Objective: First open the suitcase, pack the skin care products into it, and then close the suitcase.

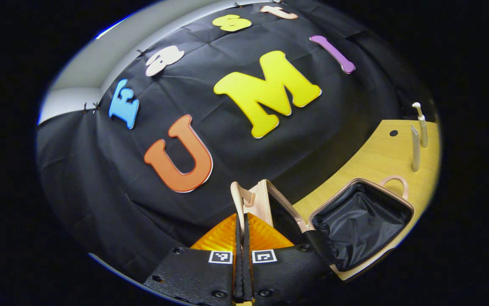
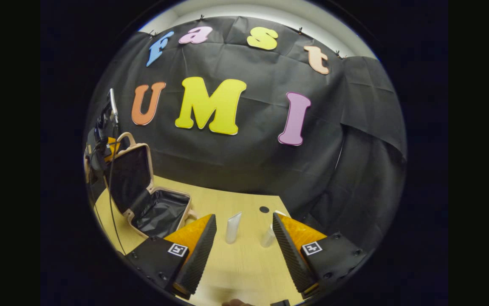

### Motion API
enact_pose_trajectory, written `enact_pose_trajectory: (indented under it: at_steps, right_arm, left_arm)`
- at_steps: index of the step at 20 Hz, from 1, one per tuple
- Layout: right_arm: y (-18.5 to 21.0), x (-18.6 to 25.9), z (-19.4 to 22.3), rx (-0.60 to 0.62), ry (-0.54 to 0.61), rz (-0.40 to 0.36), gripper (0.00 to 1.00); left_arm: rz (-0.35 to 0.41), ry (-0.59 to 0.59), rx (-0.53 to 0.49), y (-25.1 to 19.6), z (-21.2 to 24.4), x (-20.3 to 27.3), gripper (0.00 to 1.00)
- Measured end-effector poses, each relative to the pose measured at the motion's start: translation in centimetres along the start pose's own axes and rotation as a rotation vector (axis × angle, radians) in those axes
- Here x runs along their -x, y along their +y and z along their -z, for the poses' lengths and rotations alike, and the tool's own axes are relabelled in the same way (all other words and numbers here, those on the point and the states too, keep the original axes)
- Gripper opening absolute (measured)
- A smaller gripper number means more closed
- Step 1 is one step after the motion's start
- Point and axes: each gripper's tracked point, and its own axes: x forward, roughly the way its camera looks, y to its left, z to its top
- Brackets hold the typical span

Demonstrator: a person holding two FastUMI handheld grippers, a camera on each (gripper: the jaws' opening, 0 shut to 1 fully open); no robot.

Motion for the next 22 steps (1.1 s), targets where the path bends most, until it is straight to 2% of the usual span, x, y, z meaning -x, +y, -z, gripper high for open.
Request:
enact_pose_trajectory:
  at_steps: [6, 10, 12, 15, 17, 20, 22]
  right_arm:
    - [2.7, 1.8, 0.4, 0.054, 0.024, 0.019, 0.78]
    - [5.2, 3.0, 1.8, 0.079, 0.067, 0.0, 0.78]
    - [6.3, 3.4, 2.5, 0.11, 0.093, -0.013, 0.79]
    - [7.5, 3.9, 3.9, 0.071, 0.151, -0.038, 0.79]
    - [8.1, 4.3, 4.1, 0.095, 0.153, -0.044, 0.79]
    - [8.6, 4.5, 5.2, 0.132, 0.175, -0.054, 0.79]
    - [8.3, 4.3, 5.8, 0.129, 0.196, -0.052, 0.78]
  left_arm:
    - [-0.03, 0.069, 0.252, 4.8, 10.1, -3.3, 0.03]
    - [0.03, 0.14, 0.464, 5.2, 17.3, -5.0, 0.03]
    - [0.074, 0.183, 0.561, 4.4, 20.9, -5.8, 0.03]
    - [0.146, 0.261, 0.752, 2.9, 25.6, -5.8, 0.05]
    - [0.184, 0.312, 0.871, 1.5, 28.4, -6.1, 0.05]
    - [0.235, 0.397, 1.04, 0.2, 30.7, -6.0, 0.05]
    - [0.239, 0.378, 1.137, 0.1, 30.5, -6.8, 0.06]
